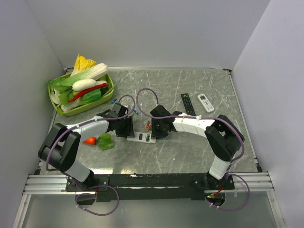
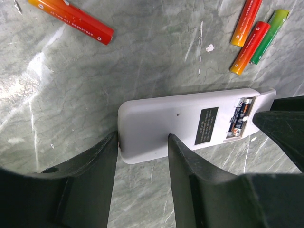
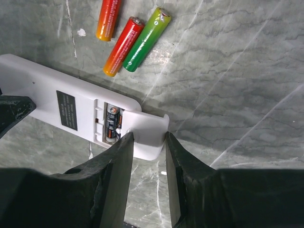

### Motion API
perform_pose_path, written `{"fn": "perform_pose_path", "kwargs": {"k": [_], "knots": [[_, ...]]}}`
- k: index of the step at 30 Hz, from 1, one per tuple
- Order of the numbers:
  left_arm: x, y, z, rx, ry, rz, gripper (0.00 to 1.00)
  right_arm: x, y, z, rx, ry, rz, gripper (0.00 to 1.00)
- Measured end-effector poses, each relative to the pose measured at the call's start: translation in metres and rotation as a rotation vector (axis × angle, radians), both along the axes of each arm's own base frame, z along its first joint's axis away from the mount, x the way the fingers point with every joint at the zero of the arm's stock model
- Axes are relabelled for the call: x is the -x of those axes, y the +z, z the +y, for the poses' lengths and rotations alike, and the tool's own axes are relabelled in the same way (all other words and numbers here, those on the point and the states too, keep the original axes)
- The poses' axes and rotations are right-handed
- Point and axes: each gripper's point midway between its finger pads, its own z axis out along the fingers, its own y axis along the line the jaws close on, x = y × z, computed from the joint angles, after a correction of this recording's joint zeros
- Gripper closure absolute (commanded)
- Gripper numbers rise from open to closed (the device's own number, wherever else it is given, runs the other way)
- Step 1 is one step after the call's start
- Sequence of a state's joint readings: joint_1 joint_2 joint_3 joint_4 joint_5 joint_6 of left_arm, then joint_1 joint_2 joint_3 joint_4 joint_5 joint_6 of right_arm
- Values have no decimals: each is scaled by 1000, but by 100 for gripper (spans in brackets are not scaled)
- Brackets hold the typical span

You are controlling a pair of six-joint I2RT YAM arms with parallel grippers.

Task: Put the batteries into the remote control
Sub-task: Load the battery cover into the remote control.

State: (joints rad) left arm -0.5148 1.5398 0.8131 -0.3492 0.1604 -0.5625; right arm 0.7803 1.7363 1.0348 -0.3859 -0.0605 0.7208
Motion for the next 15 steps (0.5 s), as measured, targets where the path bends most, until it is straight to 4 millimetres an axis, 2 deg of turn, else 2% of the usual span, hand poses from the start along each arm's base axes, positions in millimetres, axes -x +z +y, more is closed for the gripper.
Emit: {"fn": "perform_pose_path", "kwargs": {"k": [9,15], "knots": [[0,1,-2,3,-3,-3,52,-2,13,17,-22,37,-38,62],[0,1,-2,5,-1,-2,52,-2,5,16,-4,33,-22,62]]}}
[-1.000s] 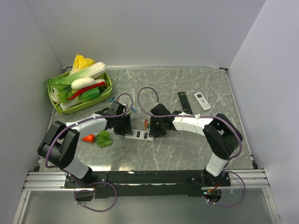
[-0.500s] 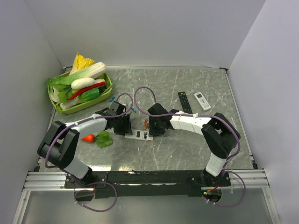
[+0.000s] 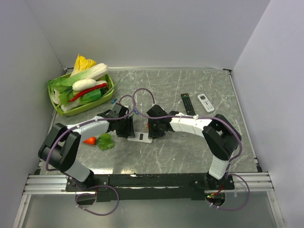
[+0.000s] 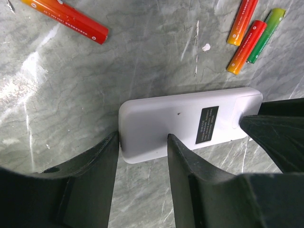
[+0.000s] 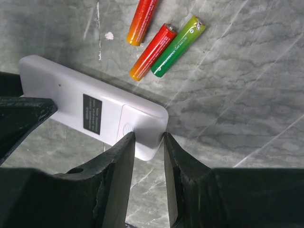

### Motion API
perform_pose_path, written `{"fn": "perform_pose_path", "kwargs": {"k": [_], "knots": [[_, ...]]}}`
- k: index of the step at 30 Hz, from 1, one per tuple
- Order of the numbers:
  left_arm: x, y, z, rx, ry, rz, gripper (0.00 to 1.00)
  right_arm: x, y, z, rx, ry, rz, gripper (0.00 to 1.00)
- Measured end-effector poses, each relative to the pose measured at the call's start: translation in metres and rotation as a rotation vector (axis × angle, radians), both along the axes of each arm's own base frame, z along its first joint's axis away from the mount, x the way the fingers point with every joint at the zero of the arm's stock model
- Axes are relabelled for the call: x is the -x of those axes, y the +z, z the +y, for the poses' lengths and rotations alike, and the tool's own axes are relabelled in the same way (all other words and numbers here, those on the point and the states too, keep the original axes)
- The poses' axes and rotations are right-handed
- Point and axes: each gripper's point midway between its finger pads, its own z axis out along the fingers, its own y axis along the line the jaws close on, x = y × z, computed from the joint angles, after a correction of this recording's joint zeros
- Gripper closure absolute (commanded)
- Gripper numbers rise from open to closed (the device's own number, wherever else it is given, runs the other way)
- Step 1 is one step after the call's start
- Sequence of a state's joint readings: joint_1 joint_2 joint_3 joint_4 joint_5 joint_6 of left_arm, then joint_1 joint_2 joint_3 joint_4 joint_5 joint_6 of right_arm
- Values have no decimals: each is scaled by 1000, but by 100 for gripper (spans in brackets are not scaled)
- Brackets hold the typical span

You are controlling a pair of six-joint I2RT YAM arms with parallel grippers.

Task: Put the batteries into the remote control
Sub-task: Load the battery cover into the remote control.

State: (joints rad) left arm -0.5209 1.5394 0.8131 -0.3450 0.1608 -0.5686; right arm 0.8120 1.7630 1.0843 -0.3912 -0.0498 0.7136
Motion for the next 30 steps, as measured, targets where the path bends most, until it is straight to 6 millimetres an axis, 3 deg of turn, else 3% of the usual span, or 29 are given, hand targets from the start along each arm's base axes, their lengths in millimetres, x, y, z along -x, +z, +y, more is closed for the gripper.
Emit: {"fn": "perform_pose_path", "kwargs": {"k": [20,27,30], "knots": [[2,-1,-3,13,17,2,53,1,-1,4,-13,16,22,69],[2,-1,-3,3,25,-12,46,4,1,3,8,61,35,68],[3,0,-4,-2,21,-19,36,6,2,3,10,75,37,61]]}}
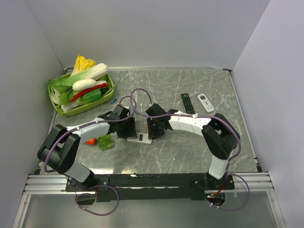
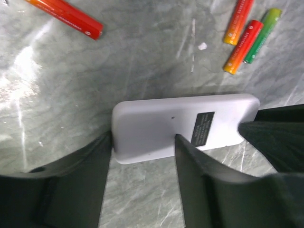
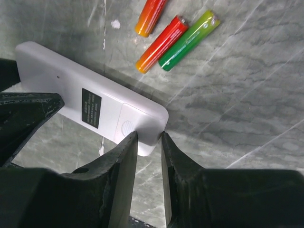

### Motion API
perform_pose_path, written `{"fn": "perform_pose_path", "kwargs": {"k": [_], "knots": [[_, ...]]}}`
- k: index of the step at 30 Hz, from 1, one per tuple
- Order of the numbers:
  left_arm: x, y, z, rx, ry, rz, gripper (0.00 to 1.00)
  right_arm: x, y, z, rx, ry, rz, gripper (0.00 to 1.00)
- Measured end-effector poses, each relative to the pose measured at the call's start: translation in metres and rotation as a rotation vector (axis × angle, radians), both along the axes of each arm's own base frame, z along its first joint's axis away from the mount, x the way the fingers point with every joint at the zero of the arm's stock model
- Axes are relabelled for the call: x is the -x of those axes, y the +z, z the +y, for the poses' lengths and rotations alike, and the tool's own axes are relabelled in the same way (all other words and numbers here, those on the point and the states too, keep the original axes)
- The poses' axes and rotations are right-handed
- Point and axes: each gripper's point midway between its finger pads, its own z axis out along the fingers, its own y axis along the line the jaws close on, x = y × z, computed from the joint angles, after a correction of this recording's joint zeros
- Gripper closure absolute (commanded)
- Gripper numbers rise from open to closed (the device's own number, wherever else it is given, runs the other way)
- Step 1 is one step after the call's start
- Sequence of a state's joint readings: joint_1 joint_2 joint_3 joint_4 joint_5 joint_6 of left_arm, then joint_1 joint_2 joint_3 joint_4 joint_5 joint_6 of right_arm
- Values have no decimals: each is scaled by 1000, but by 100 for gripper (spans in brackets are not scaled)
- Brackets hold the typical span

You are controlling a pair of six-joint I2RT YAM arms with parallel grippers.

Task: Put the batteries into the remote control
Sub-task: Load the battery cover into the remote control, then reset both arms

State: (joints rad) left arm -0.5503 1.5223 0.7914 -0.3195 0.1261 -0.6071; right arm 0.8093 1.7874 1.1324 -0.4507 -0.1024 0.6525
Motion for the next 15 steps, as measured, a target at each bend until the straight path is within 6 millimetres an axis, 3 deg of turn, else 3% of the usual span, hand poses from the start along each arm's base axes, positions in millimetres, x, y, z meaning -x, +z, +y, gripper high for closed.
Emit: {"fn": "perform_pose_path", "kwargs": {"k": [4,9,12,15], "knots": [[4,3,-4,5,-10,0,23,6,8,1,-2,35,-13,47],[1,15,-2,4,5,-31,10,1,36,-5,-9,56,-101,31],[-11,35,3,9,40,-93,1,-12,56,-24,-5,20,-172,21],[-27,63,11,30,98,-171,1,-30,83,-62,-2,-70,-266,9]]}}
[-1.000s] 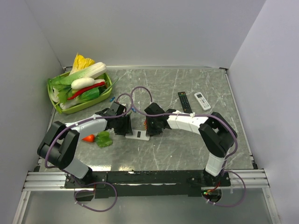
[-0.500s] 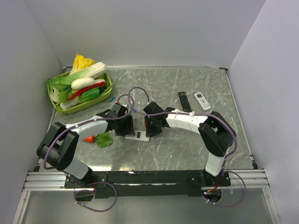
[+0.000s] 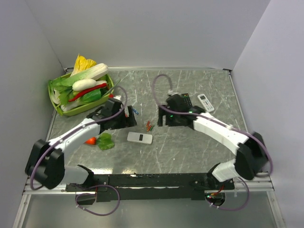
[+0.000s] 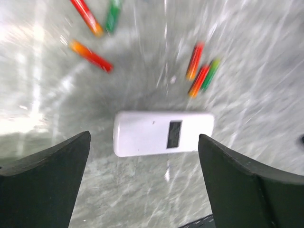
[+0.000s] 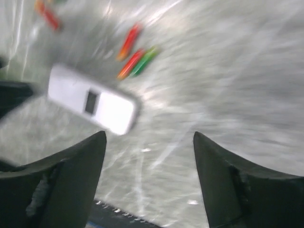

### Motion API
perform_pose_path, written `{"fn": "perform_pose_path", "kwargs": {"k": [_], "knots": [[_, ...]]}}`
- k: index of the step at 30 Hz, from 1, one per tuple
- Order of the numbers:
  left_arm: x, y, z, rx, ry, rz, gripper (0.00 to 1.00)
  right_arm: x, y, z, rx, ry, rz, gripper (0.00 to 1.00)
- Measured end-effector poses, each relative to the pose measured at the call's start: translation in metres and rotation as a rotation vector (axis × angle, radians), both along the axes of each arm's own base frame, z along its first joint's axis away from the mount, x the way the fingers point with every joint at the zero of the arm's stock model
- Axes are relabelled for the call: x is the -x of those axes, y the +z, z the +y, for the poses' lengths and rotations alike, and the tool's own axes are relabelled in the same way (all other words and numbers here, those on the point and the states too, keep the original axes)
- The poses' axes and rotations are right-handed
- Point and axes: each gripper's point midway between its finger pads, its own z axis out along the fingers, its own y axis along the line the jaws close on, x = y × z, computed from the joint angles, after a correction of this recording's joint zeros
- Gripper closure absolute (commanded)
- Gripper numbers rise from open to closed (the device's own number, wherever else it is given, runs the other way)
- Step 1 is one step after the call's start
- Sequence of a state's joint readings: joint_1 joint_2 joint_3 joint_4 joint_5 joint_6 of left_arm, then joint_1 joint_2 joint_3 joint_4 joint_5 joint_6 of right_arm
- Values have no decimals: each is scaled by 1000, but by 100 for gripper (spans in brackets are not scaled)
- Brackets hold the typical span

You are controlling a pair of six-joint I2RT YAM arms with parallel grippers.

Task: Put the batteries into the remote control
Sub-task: Reset both arms

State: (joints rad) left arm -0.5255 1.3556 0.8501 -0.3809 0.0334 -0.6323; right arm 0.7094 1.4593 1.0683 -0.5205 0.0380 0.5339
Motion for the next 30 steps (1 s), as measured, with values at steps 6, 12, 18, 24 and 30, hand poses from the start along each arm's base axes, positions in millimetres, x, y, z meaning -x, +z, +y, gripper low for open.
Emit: {"fn": "perform_pose_path", "kwargs": {"k": [6,12,18,24,30], "knots": [[-32,74,50,68,214,-203,1,-26,74,-100,-13,-255,-253,0],[-30,178,102,85,417,-510,0,-9,161,-183,-3,-478,-573,0],[12,263,159,115,614,-811,1,28,200,-230,29,-600,-783,0],[65,325,206,178,768,-1080,1,52,213,-256,64,-654,-898,0],[76,332,221,179,838,-1129,3,56,210,-261,102,-648,-917,0]]}}
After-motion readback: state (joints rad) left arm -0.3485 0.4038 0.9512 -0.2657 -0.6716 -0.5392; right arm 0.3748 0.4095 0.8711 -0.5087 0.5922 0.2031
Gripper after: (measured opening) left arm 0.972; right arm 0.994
